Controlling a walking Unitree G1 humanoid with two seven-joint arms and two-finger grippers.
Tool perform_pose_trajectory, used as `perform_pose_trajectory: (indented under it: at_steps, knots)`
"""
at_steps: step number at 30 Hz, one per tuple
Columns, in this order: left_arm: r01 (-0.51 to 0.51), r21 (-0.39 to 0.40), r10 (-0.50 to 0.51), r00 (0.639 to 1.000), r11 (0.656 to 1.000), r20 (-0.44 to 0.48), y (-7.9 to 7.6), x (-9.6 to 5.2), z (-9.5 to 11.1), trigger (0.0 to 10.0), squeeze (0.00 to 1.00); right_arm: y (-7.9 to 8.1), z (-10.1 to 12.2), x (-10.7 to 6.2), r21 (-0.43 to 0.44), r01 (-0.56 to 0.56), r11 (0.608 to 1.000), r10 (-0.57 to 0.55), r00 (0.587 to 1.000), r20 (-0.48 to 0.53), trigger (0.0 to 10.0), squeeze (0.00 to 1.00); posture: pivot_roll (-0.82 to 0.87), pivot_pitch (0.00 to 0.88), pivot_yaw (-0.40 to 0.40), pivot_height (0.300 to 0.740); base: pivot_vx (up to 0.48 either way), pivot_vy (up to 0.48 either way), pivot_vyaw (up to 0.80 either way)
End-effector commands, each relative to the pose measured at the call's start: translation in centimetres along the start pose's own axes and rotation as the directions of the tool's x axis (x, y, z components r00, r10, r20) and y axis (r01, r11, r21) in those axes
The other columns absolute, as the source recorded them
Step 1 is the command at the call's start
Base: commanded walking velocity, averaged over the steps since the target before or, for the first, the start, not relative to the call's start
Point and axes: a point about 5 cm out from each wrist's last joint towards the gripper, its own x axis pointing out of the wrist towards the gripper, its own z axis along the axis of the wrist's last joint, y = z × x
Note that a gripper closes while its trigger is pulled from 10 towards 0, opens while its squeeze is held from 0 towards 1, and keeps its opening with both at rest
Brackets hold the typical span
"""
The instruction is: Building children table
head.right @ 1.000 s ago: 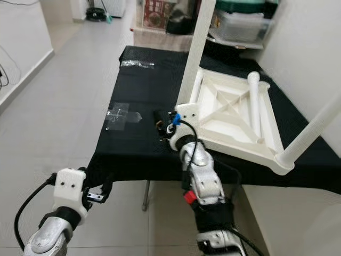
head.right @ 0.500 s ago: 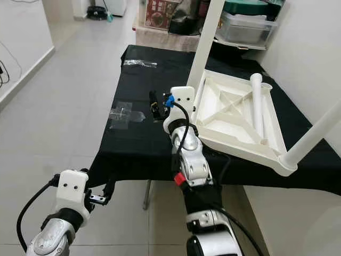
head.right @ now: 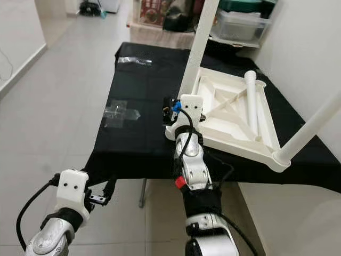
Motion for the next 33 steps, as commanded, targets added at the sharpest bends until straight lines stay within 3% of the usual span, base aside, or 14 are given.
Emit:
perform_pose_trajectory:
  at_steps: [1, 11, 16, 19, 22, 23, 33]
  knots:
    - [0.009, 0.002, -0.009, 1.0, 1.0, -0.014, -0.1, -0.1, -0.1, 10.0, 0.0, -0.4, -0.2, 0.8, -0.002, 0.044, 0.999, -0.044, 0.999, -0.022, 10.0, 0.0, 0.13, 0.117, -0.146, 0.74, 0.0, 0.0, 0.0]
    - [0.013, 0.004, -0.013, 1.0, 1.0, -0.014, -0.2, -0.2, -0.1, 10.0, 0.0, -1.1, 0.3, 2.8, -0.003, 0.144, 0.99, -0.144, 0.988, -0.054, 10.0, 0.0, 0.13, 0.124, -0.146, 0.74, 0.0, 0.0, 0.0]
    - [0.017, 0.005, -0.017, 1.0, 1.0, -0.014, -0.2, -0.2, -0.1, 10.0, 0.0, 0.3, 0.5, 3.6, 0.022, 0.118, 0.993, -0.115, 0.988, -0.102, 10.0, 0.0, 0.13, 0.125, -0.149, 0.74, 0.0, 0.0, 0.0]
    - [0.016, 0.003, -0.016, 1.0, 1.0, -0.016, -0.3, -0.2, -0.1, 10.0, 0.0, 2.8, 0.4, 3.6, 0.036, 0.044, 0.998, -0.039, 0.99, -0.136, 10.0, 0.0, 0.13, 0.126, -0.15, 0.74, 0.0, 0.0, 0.0]
    - [0.016, 0.002, -0.016, 1.0, 1.0, -0.017, -0.3, -0.2, -0.1, 10.0, 0.0, 3.4, 0.5, 3.5, 0.027, 0.026, 0.999, -0.022, 0.99, -0.136, 10.0, 0.0, 0.13, 0.127, -0.152, 0.74, 0.0, 0.0, 0.0]
    - [0.016, 0.002, -0.016, 1.0, 1.0, -0.017, -0.3, -0.2, -0.1, 10.0, 0.0, 3.9, 0.4, 3.5, 0.017, 0.008, 1.0, -0.006, 0.99, -0.138, 0.0, 0.0, 0.13, 0.128, -0.152, 0.74, 0.0, 0.0, 0.0]
    - [0.018, -0.005, -0.018, 1.0, 1.0, -0.014, -0.4, -0.2, 0.0, 10.0, 0.0, 4.5, 0.6, 3.5, 0.042, -0.038, 0.998, 0.043, 0.991, -0.126, 0.0, 0.0, 0.12, 0.124, -0.15, 0.74, 0.0, 0.0, 0.0]
